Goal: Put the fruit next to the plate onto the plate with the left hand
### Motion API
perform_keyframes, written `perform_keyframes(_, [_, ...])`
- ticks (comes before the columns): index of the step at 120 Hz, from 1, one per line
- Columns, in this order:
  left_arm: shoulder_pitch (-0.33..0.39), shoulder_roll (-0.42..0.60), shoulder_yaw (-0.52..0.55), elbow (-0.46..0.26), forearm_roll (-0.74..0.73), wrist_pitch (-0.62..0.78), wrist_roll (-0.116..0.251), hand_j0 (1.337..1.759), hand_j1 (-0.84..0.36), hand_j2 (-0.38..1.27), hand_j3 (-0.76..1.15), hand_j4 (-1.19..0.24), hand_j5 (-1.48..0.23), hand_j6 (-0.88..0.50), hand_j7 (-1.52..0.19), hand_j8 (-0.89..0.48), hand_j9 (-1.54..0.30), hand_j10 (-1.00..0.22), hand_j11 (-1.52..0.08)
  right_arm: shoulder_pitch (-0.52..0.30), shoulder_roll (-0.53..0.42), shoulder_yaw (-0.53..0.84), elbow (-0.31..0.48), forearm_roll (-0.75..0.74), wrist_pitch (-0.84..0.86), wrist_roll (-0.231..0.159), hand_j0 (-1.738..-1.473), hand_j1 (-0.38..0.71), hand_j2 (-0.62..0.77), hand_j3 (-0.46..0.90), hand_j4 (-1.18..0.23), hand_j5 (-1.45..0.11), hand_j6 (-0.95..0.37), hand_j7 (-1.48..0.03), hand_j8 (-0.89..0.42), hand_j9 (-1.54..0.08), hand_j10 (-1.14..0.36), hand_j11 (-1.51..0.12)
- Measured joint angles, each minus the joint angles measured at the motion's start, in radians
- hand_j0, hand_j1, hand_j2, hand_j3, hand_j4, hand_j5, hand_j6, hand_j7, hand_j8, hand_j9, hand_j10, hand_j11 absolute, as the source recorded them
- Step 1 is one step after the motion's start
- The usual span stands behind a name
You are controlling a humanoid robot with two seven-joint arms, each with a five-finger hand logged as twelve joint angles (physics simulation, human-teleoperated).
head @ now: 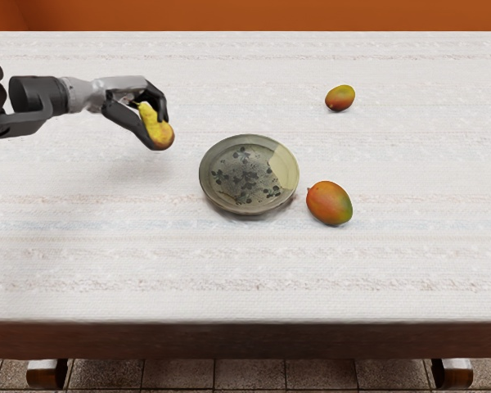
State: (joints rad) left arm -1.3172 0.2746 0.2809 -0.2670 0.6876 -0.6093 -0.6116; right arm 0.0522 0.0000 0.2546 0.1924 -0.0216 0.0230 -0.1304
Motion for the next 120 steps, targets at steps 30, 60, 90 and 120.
perform_keyframes(30, [-0.053, -0.012, 0.000, -0.001, 0.001, -0.006, 0.000, 1.655, -0.41, 0.59, 0.00, -0.80, -1.20, -0.37, -1.16, -0.29, -1.12, -0.61, -1.13, 0.000, 0.000, 0.000, 0.000, 0.002, 0.000, 0.000, -1.658, -0.32, -0.01, 0.00, -0.03, -0.04, -0.03, -0.04, -0.03, -0.04, -0.03, -0.04])
perform_keyframes(60, [-0.090, -0.025, -0.001, -0.025, -0.001, -0.007, 0.000, 1.655, -0.41, 0.59, 0.00, -0.80, -1.21, -0.36, -1.17, -0.29, -1.12, -0.61, -1.13, 0.000, 0.000, 0.000, 0.002, 0.002, 0.000, 0.000, -1.658, -0.32, -0.01, 0.00, -0.03, -0.04, -0.03, -0.04, -0.03, -0.04, -0.03, -0.04])
perform_keyframes(90, [-0.112, -0.098, -0.001, -0.073, -0.002, -0.008, 0.005, 1.654, -0.42, 0.60, 0.00, -0.81, -1.23, -0.34, -1.19, -0.28, -1.14, -0.60, -1.15, 0.000, 0.000, 0.000, 0.001, 0.002, 0.000, 0.000, -1.658, -0.32, -0.01, 0.00, -0.03, -0.04, -0.03, -0.04, -0.03, -0.04, -0.03, -0.04])
perform_keyframes(120, [-0.114, -0.161, -0.001, -0.079, -0.005, -0.008, 0.019, 1.654, -0.42, 0.61, 0.00, -0.82, -1.24, -0.33, -1.20, -0.27, -1.14, -0.61, -1.16, 0.000, 0.000, 0.000, 0.001, 0.002, 0.000, 0.000, -1.658, -0.32, -0.01, 0.00, -0.03, -0.04, -0.03, -0.04, -0.03, -0.04, -0.03, -0.04])
